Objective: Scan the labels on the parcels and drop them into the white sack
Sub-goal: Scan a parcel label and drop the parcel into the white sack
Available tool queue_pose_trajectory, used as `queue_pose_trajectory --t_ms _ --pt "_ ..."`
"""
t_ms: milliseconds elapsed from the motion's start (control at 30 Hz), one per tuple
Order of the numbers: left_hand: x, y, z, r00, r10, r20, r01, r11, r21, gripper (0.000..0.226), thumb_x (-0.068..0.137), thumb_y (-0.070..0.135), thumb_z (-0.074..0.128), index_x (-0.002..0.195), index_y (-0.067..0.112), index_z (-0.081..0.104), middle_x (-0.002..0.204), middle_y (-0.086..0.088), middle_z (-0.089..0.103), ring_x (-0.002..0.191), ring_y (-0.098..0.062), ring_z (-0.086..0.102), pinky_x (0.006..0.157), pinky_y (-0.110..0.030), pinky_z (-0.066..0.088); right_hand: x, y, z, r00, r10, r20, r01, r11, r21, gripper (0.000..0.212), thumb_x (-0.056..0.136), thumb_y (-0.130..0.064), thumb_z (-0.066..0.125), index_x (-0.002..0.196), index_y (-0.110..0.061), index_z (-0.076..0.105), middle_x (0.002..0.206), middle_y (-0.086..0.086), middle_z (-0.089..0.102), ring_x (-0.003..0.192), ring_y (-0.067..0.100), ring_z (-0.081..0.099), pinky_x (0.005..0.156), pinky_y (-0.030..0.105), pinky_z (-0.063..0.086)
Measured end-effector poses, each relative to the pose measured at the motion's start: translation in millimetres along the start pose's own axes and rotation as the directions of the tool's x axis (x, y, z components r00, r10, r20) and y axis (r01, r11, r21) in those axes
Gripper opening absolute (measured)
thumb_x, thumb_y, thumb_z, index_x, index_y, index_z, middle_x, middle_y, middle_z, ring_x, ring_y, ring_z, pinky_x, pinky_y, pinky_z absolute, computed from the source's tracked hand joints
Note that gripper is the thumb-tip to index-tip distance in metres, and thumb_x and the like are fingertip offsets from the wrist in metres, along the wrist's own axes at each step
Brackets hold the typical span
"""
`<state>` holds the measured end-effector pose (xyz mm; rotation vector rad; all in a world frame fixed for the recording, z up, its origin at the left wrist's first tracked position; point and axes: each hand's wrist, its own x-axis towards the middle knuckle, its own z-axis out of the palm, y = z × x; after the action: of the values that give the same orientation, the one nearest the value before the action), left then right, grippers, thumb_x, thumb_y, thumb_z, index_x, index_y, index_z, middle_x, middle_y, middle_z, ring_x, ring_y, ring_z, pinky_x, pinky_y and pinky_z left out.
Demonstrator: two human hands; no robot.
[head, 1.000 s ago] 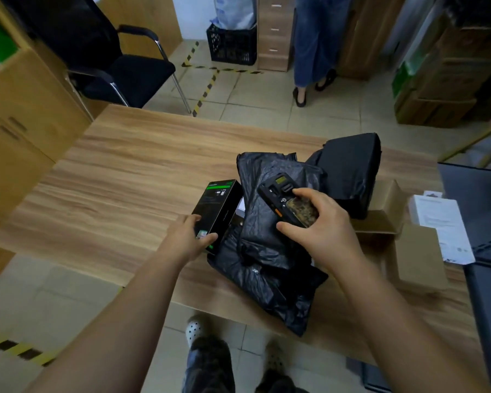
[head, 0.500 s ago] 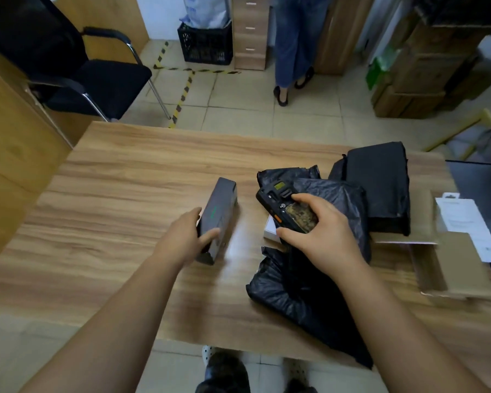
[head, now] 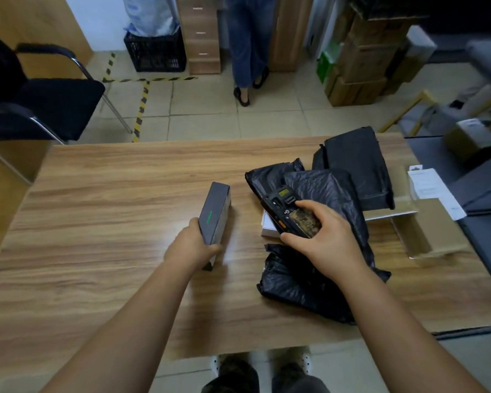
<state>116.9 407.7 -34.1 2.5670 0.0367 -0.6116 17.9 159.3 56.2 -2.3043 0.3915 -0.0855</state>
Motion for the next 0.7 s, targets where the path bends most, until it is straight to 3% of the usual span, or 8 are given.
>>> queue_pose_trajectory --t_ms 133,233,300,433,600,700 --pt "-9.3 0.2 -6.0 0.999 -0.054 -0.003 0.054 0.996 -0.064 0.049 0.077 0.029 0.074 0.115 0.018 0.046 0.1 -0.001 0.058 0.087 -0.024 0.061 0.074 -0.043 0.058 -5.2 -2.3 -4.2 1.0 -0.013 0.02 0.014 1.0 -0.01 0.064 0.07 -0.039 0.086 0.127 -0.038 0.059 0.118 -0.02 0.051 0.109 0.0 0.047 0.092 0.021 0.038" --pt "-24.6 7.1 -17.4 0.997 -0.022 -0.068 0.0 0.954 -0.301 0.047 0.081 0.025 0.077 0.114 0.019 0.045 0.108 0.001 0.058 0.093 -0.021 0.058 0.071 -0.034 0.051 -6.3 -9.3 -14.7 0.998 -0.049 0.044 0.049 0.999 0.006 0.065 0.068 -0.043 0.086 0.127 -0.04 0.058 0.118 -0.018 0.052 0.111 0.005 0.052 0.093 0.026 0.044" --pt "-38.7 19.1 -32.4 0.985 -0.01 -0.172 -0.076 0.87 -0.487 0.048 0.083 0.021 0.077 0.12 0.017 0.047 0.114 0.0 0.06 0.098 -0.019 0.059 0.072 -0.03 0.049 -5.9 -16.8 -25.7 0.995 -0.084 0.048 0.083 0.996 0.021 0.065 0.068 -0.041 0.086 0.127 -0.04 0.058 0.12 -0.015 0.054 0.111 0.007 0.054 0.095 0.031 0.047" --pt "-69.6 53.9 -73.2 0.973 -0.039 -0.228 -0.157 0.616 -0.772 0.047 0.089 0.016 0.072 0.124 0.021 0.042 0.122 -0.003 0.06 0.103 -0.021 0.064 0.086 -0.045 0.057 -6.7 -36.2 -56.2 0.987 -0.161 0.014 0.159 0.984 0.085 0.063 0.069 -0.035 0.087 0.125 -0.041 0.059 0.119 -0.011 0.059 0.106 0.008 0.057 0.094 0.033 0.05" --pt "-105.3 87.8 -113.4 0.957 0.005 -0.291 -0.268 0.412 -0.871 0.056 0.085 -0.004 0.07 0.126 0.018 0.038 0.118 -0.005 0.062 0.105 -0.026 0.065 0.09 -0.047 0.056 -11.9 -62.9 -94.4 0.958 -0.283 0.053 0.277 0.956 0.099 0.064 0.067 -0.039 0.086 0.125 -0.042 0.058 0.113 -0.013 0.059 0.101 0.007 0.059 0.087 0.032 0.052" --pt "-125.0 94.0 -127.1 0.934 0.0 -0.356 -0.326 0.405 -0.854 0.061 0.082 -0.01 0.069 0.129 0.016 0.04 0.12 -0.004 0.062 0.107 -0.024 0.065 0.09 -0.041 0.057 -19.4 -77.7 -107.1 0.939 -0.328 0.101 0.319 0.943 0.096 0.065 0.066 -0.042 0.086 0.124 -0.044 0.057 0.112 -0.013 0.059 0.101 0.008 0.059 0.087 0.036 0.054"
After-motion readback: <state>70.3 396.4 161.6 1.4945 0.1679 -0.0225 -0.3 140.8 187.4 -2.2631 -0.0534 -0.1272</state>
